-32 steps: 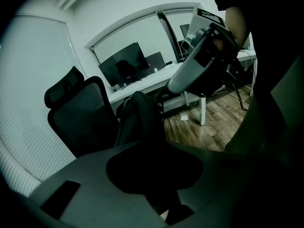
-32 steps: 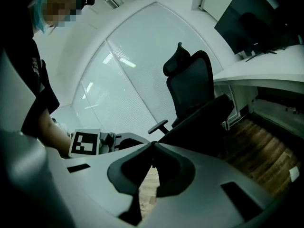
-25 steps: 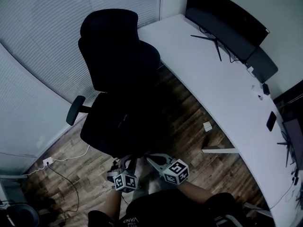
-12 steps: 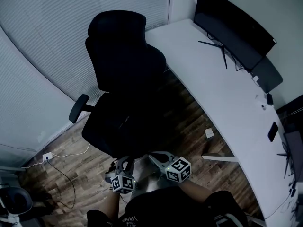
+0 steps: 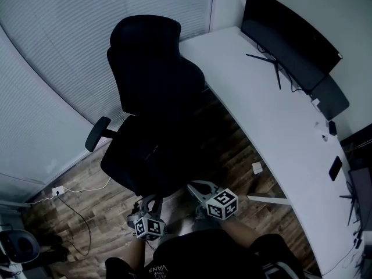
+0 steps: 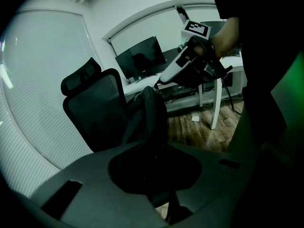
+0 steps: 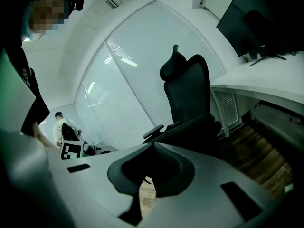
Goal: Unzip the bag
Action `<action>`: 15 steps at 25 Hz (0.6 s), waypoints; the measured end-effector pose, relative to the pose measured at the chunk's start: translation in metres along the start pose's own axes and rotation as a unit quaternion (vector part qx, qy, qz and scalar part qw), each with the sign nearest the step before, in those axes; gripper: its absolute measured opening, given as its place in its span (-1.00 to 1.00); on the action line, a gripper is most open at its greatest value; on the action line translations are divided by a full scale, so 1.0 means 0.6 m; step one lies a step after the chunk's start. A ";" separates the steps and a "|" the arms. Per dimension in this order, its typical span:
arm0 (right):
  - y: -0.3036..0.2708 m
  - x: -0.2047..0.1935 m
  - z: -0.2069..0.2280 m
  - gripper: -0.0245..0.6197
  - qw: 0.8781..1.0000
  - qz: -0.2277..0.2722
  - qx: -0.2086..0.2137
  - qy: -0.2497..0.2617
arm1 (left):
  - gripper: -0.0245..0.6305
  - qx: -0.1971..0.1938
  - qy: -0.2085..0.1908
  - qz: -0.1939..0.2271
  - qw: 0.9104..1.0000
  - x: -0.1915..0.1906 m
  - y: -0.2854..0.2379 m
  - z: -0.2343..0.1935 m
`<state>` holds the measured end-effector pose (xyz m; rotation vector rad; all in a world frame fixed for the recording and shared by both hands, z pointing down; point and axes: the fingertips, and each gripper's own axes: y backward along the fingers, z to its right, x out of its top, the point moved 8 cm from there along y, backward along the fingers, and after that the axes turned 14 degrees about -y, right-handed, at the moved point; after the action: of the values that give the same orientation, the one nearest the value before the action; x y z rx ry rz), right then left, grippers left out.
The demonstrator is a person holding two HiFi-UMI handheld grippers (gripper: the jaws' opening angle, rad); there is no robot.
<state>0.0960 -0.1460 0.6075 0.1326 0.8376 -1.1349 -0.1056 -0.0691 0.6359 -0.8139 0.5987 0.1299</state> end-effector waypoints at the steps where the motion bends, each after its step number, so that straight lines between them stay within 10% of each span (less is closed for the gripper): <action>1: 0.001 0.002 0.004 -0.79 1.000 0.001 -0.002 -0.002 | -0.73 0.000 0.000 -0.001 1.000 0.001 0.001 0.001; 15: 0.011 0.060 0.081 -0.79 0.999 0.027 -0.035 -0.018 | -0.73 0.005 0.018 -0.030 0.999 0.008 -0.009 0.001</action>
<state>0.1327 -0.1935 0.6161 0.0763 0.8368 -1.0527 -0.0993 -0.0728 0.6372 -0.8247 0.6077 0.0582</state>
